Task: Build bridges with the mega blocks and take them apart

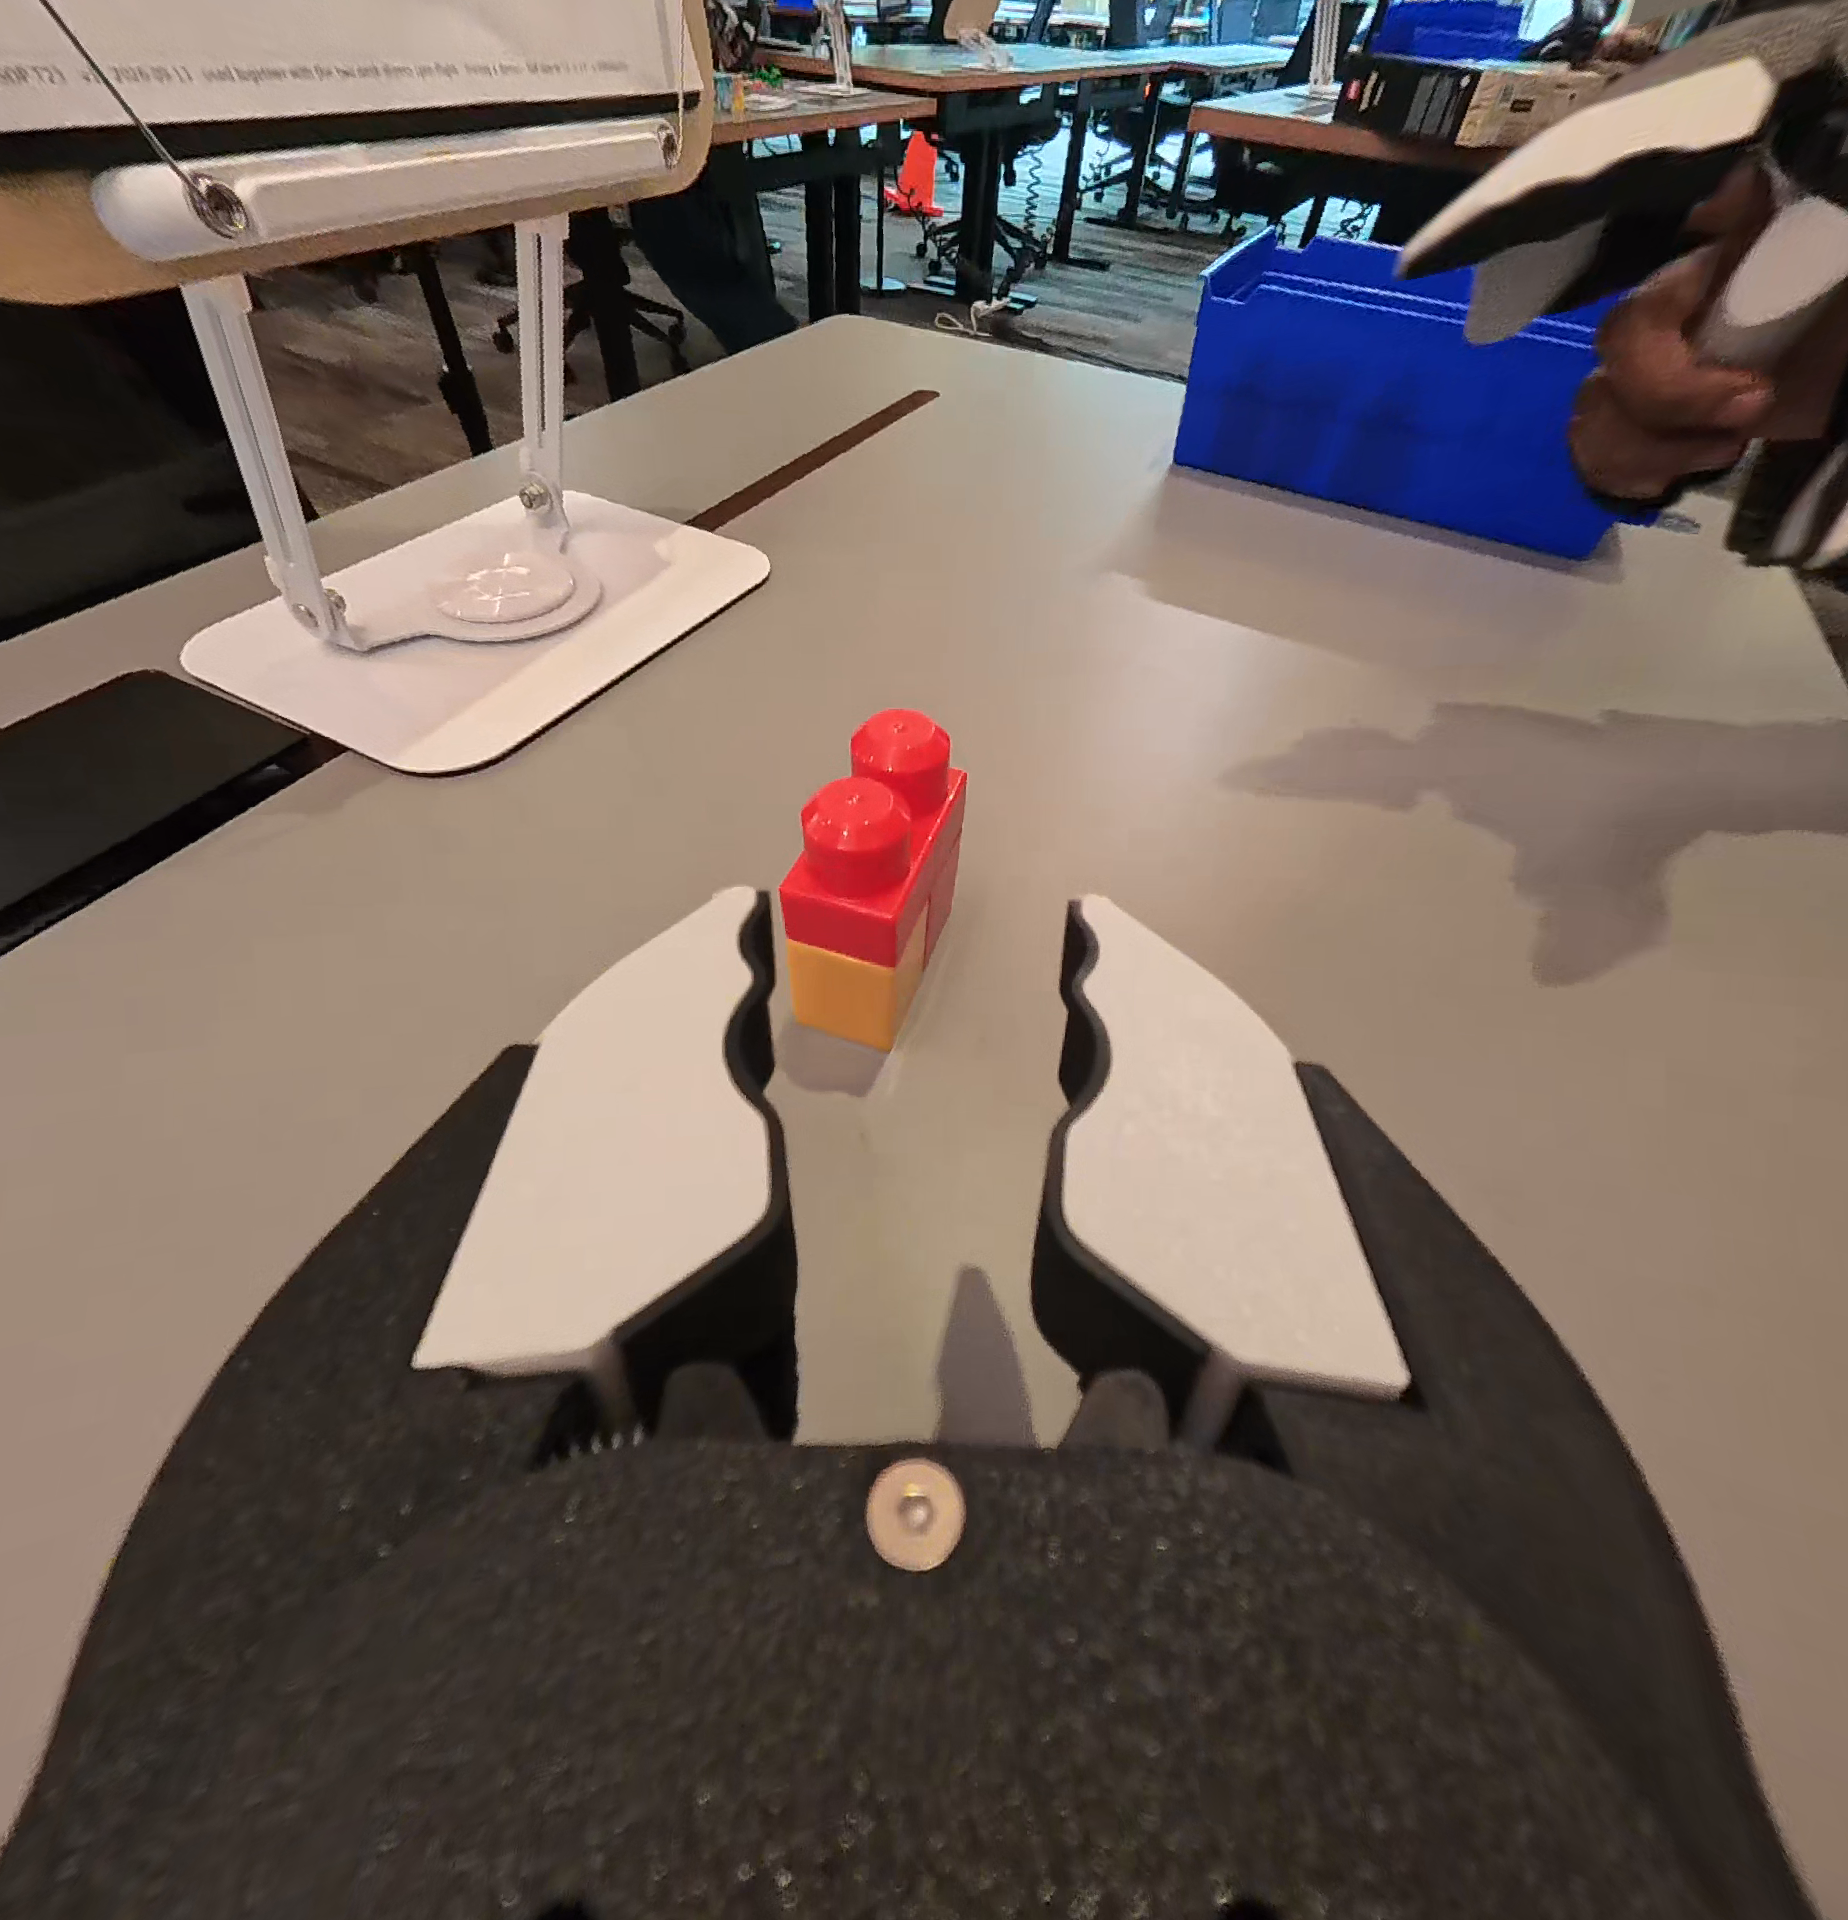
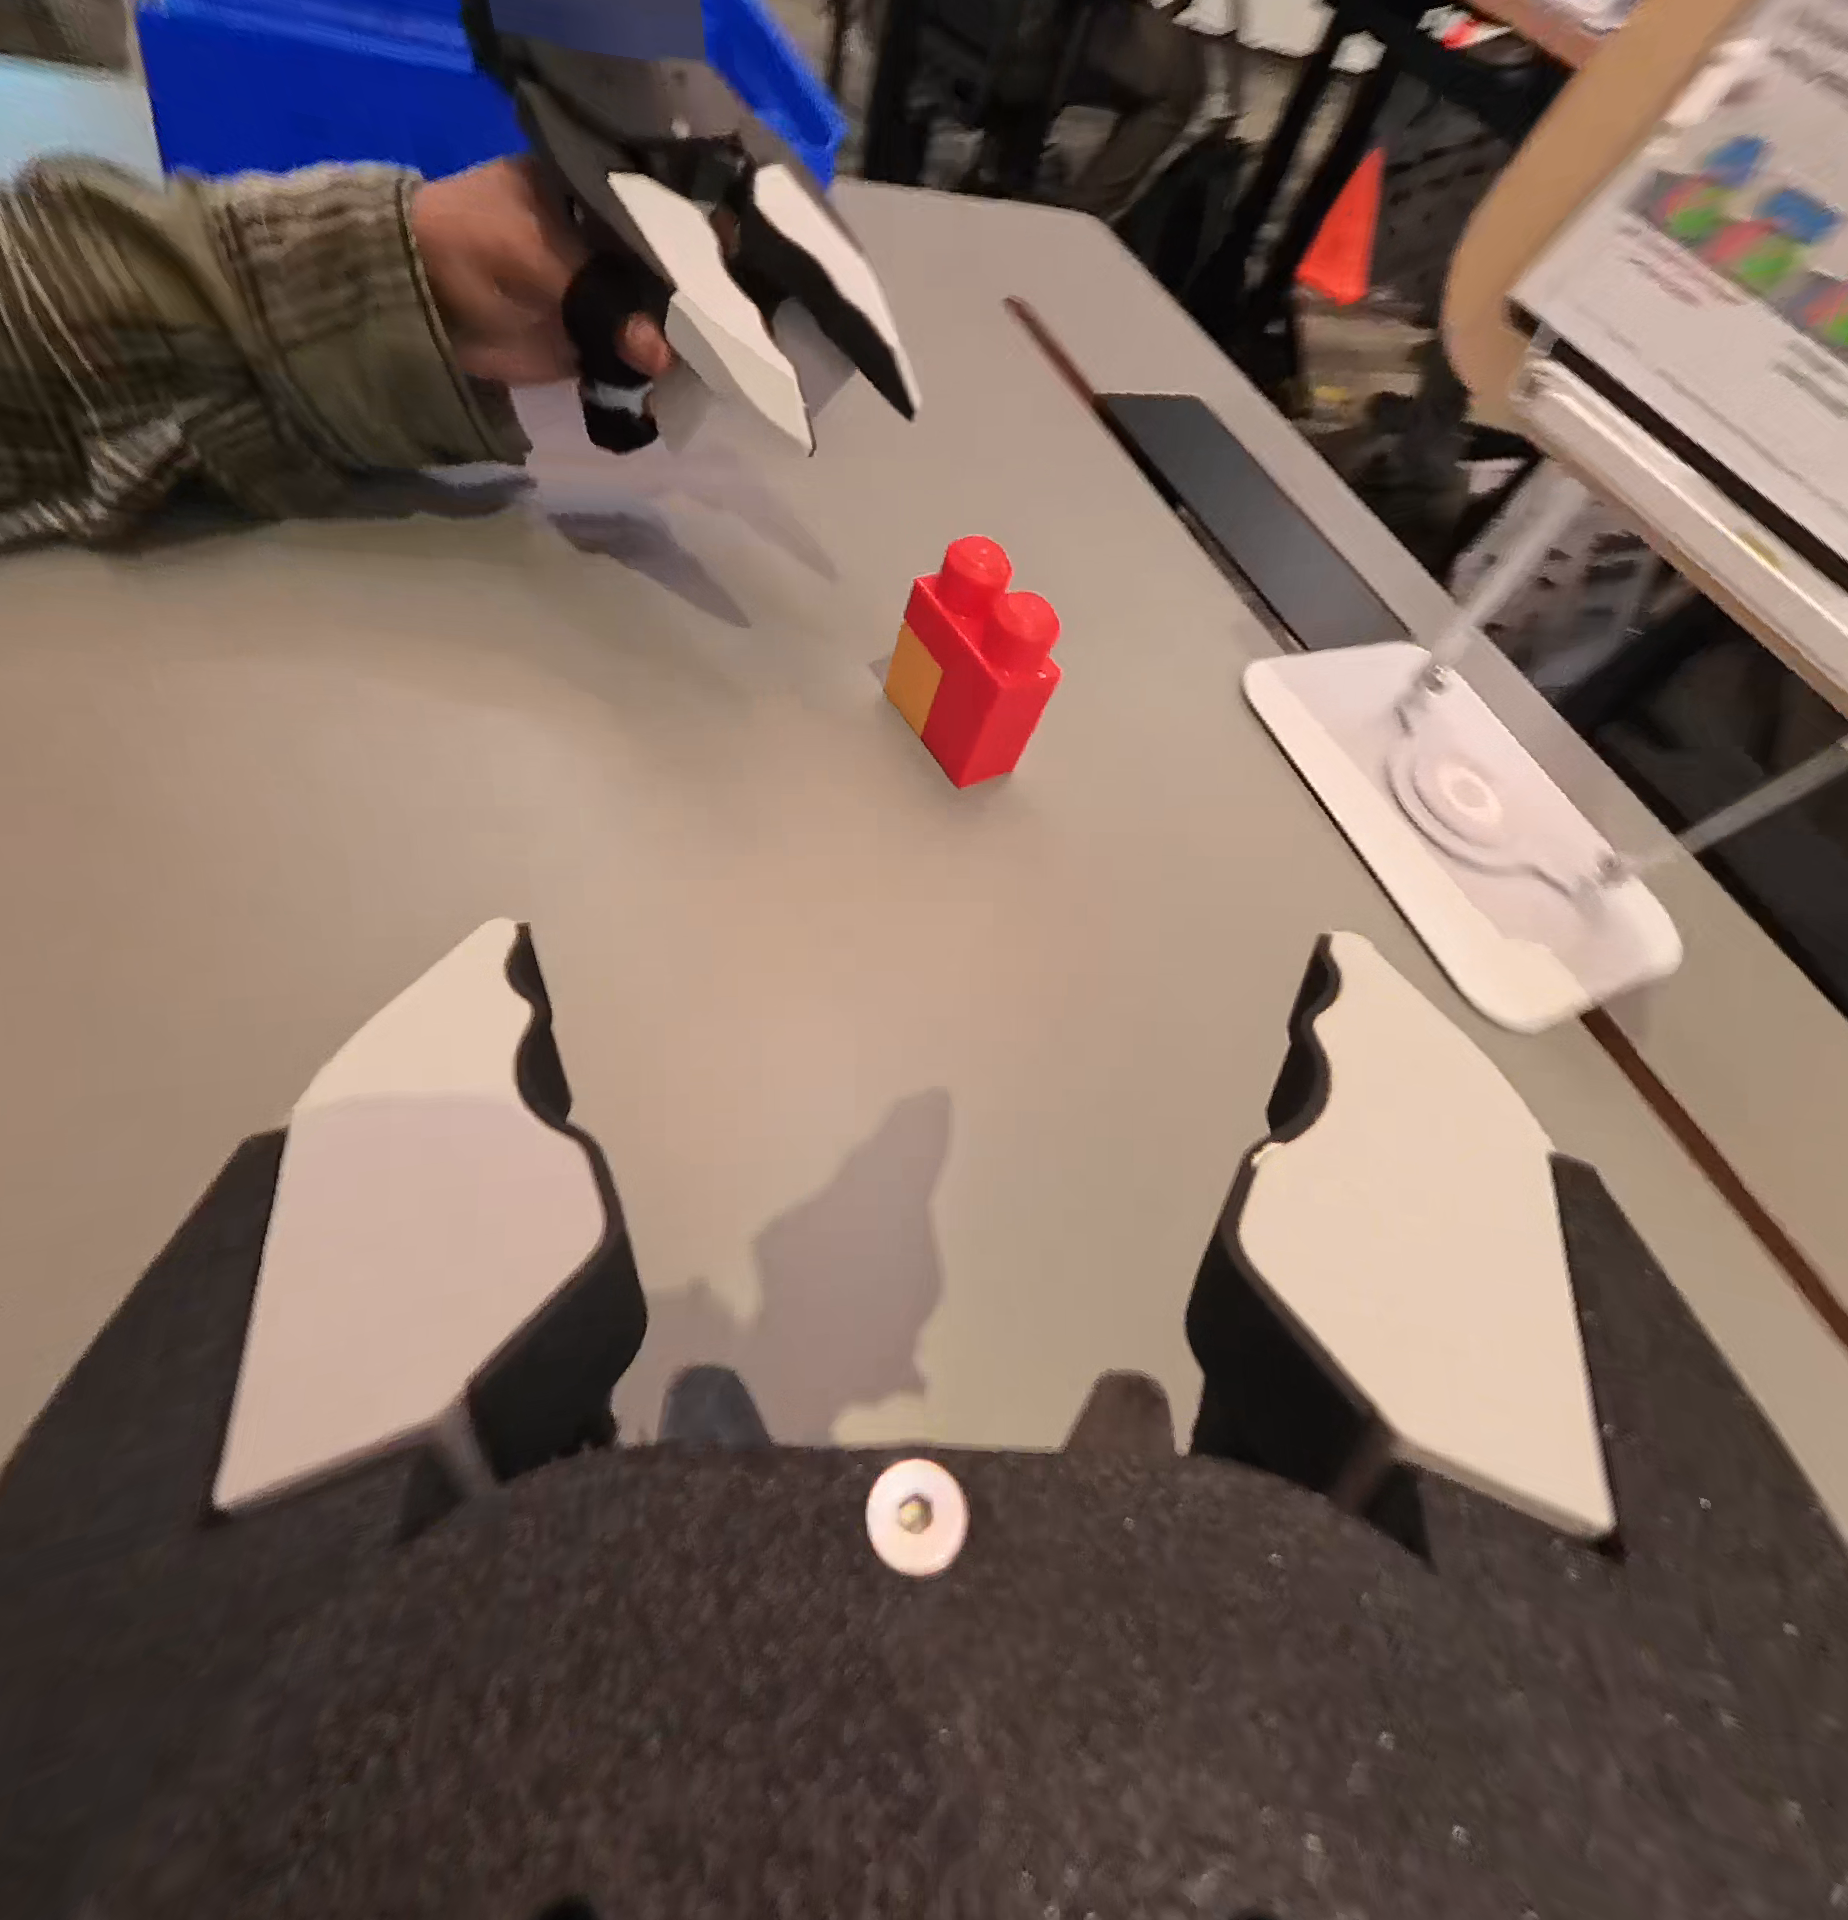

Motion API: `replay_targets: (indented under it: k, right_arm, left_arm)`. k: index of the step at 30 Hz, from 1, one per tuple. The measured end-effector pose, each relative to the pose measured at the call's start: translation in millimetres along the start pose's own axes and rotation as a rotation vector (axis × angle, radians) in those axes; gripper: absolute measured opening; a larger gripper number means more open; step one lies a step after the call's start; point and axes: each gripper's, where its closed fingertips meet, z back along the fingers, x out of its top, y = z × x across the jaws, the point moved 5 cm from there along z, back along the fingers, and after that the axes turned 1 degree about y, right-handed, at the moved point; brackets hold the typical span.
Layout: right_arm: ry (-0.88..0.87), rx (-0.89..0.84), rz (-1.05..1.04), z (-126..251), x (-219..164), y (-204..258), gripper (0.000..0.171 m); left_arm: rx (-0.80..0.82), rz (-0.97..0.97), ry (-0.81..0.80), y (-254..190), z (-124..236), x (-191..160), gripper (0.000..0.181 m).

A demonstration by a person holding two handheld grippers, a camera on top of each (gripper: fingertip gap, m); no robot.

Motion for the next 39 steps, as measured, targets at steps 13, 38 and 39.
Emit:
replay_targets:
  k: [13,38,39]
  right_arm:
    - [0.159,0.269,0.171,-129,19,-30,0.132]
    - [0.461,0.497,0.308,-229,19,-32,0.122]
    - [0.463,0.499,0.309,-229,19,-32,0.122]
  left_arm:
    - [0.020,0.022,0.001,13,12,-13,0.049]
    - [-0.006,0.011,0.046,10,10,-19,0.045]
    - [-0.007,0.011,0.047,10,9,-19,0.045]
